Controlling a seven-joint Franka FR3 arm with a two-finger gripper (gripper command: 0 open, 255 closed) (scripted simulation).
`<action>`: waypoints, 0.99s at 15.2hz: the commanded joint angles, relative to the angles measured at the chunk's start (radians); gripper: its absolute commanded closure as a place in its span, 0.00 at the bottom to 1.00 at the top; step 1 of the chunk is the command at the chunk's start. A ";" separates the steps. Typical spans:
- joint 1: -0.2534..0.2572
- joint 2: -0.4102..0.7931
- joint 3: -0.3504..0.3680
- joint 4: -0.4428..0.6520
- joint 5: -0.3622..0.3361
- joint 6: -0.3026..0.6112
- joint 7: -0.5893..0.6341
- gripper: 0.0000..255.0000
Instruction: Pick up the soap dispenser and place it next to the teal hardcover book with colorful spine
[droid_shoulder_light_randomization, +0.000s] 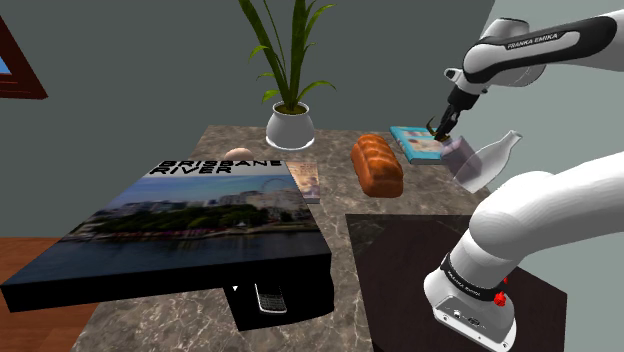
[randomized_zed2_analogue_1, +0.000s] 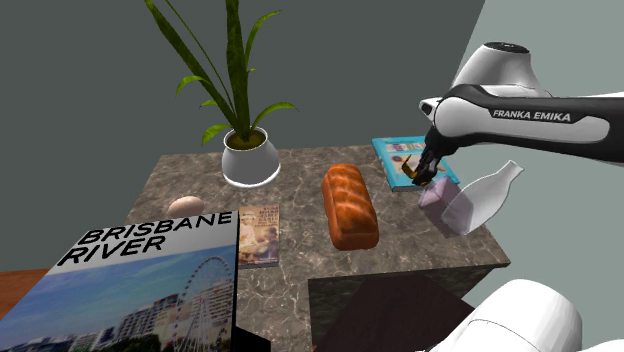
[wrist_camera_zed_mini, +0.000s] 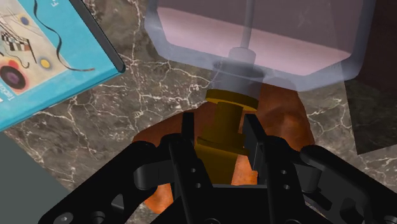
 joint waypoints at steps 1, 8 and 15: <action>0.004 0.015 -0.015 -0.013 -0.003 0.030 -0.005 1.00; 0.015 0.068 -0.064 -0.072 -0.012 0.142 -0.018 1.00; 0.041 0.141 -0.123 -0.120 -0.008 0.262 -0.039 1.00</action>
